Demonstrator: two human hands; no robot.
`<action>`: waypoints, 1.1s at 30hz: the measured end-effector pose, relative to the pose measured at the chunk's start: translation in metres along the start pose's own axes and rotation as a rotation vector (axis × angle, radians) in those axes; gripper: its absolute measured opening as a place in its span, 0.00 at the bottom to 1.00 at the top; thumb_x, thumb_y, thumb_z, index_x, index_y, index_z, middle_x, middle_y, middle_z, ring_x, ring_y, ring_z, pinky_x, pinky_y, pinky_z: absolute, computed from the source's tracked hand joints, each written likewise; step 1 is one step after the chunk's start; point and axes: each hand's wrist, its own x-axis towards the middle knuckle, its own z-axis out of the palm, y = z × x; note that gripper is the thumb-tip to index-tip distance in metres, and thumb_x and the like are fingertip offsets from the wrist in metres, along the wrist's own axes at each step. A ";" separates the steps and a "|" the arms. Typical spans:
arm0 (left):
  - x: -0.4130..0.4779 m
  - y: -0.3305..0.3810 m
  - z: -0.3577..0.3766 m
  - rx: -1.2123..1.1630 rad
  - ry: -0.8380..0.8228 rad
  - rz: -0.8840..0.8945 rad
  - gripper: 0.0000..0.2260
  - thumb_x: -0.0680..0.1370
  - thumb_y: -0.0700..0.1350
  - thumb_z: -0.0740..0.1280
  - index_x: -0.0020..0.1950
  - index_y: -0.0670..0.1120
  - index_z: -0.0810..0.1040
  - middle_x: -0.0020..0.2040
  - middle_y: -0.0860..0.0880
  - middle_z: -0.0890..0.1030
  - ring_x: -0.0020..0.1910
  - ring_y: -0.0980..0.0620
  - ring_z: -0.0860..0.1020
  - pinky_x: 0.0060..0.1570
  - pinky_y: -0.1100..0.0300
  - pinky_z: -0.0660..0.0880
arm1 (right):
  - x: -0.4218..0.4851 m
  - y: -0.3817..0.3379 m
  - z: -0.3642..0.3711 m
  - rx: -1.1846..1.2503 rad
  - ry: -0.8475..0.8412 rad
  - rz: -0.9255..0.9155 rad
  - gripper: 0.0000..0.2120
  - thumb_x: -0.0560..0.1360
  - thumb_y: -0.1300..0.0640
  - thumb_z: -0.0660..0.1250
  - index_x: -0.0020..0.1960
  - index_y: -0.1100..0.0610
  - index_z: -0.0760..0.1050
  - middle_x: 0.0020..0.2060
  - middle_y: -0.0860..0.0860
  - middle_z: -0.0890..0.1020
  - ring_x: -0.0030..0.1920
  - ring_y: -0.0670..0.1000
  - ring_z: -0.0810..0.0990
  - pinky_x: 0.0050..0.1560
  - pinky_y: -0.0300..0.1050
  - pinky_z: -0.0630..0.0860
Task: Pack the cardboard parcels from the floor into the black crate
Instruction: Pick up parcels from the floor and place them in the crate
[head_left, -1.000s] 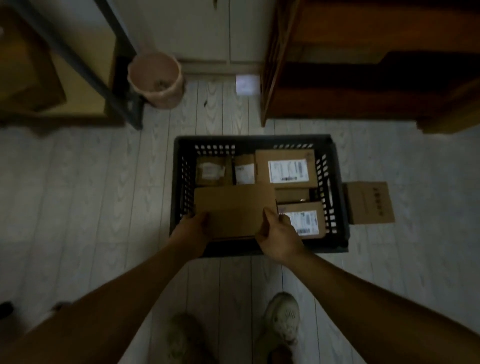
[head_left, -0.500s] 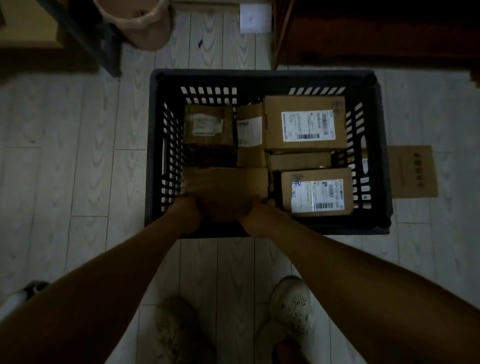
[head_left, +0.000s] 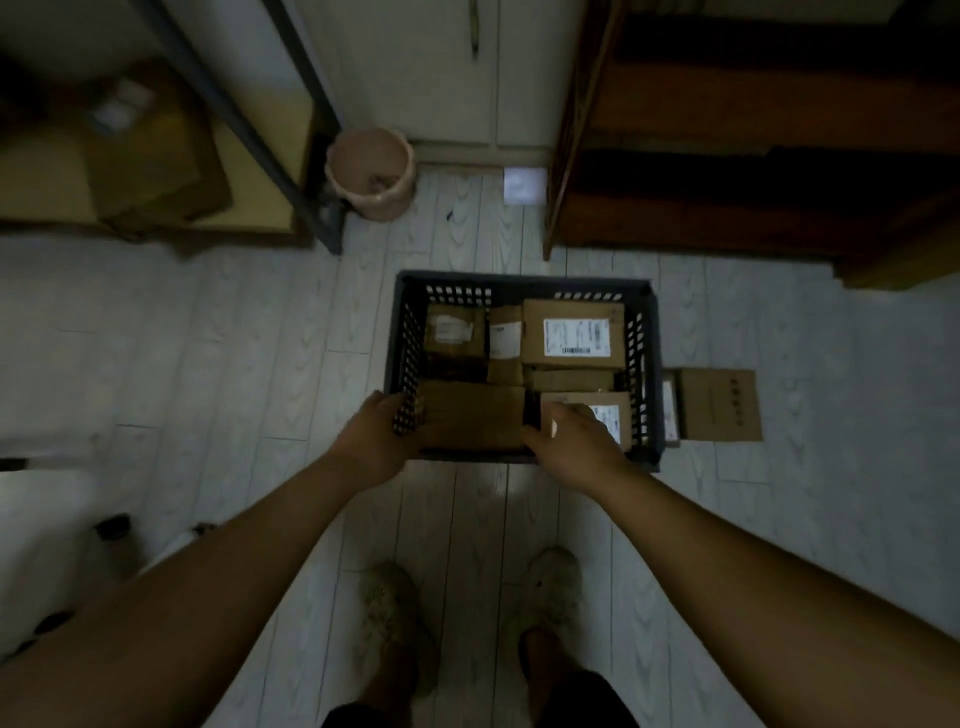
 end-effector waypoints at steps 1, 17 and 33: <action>-0.024 0.011 -0.011 0.004 0.023 0.016 0.24 0.79 0.46 0.62 0.73 0.42 0.62 0.74 0.40 0.60 0.72 0.46 0.61 0.67 0.60 0.59 | -0.023 -0.008 -0.015 -0.007 0.019 -0.020 0.23 0.77 0.40 0.58 0.68 0.52 0.68 0.63 0.56 0.71 0.62 0.56 0.71 0.57 0.45 0.70; -0.262 0.173 -0.073 0.119 0.153 0.506 0.32 0.77 0.53 0.65 0.77 0.49 0.54 0.78 0.47 0.53 0.76 0.47 0.55 0.72 0.54 0.55 | -0.319 -0.018 -0.182 -0.130 0.463 0.010 0.32 0.78 0.41 0.58 0.77 0.55 0.56 0.75 0.57 0.59 0.74 0.58 0.60 0.71 0.50 0.61; -0.346 0.368 0.095 0.095 0.049 0.673 0.31 0.77 0.53 0.65 0.76 0.52 0.56 0.77 0.48 0.56 0.75 0.46 0.58 0.71 0.50 0.59 | -0.450 0.204 -0.283 0.000 0.584 0.102 0.33 0.78 0.41 0.59 0.77 0.54 0.55 0.76 0.55 0.58 0.74 0.57 0.61 0.70 0.49 0.62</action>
